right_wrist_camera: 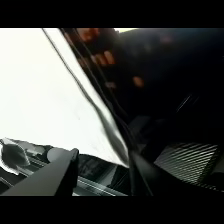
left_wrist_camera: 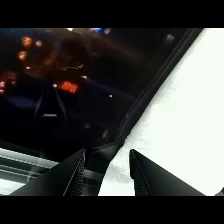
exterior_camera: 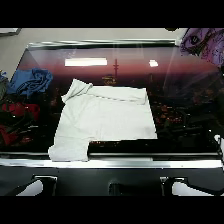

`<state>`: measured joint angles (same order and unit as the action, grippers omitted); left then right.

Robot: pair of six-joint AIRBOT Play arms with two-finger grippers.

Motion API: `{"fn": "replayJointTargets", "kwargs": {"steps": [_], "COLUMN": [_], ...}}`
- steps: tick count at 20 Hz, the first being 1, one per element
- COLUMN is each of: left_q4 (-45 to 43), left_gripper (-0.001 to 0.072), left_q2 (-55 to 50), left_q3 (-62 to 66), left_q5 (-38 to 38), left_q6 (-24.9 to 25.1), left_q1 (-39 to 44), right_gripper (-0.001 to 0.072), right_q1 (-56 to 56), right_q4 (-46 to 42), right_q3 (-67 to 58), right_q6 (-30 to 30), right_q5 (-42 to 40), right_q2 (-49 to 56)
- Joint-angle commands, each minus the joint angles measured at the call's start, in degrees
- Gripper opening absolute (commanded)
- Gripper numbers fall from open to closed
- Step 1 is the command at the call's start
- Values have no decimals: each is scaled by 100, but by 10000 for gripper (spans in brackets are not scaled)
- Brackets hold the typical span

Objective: Fold the clothes and pants, and hang the long-sleeved shirts on hangers.

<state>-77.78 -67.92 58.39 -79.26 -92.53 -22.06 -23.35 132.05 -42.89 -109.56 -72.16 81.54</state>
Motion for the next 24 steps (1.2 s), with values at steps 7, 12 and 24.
{"fn": "replayJointTargets", "kwargs": {"steps": [7, 12, 24], "left_q4": [973, 2232, 1825], "left_gripper": [332, 331, 332], "left_q2": [4, -48, -138], "left_q3": [-496, -1574, -2111], "left_q5": [428, 1353, 1502], "left_q6": [988, 1895, 1906], "left_q1": [-201, 0, 72], "right_gripper": [34, 34, 34], "right_q1": [957, 957, 957], "right_q4": [-219, -223, -201], "right_q3": [0, 0, 0], "right_q6": [-55, 94, 247], "right_q5": [282, 326, -7], "right_q2": [125, -516, -673]}}
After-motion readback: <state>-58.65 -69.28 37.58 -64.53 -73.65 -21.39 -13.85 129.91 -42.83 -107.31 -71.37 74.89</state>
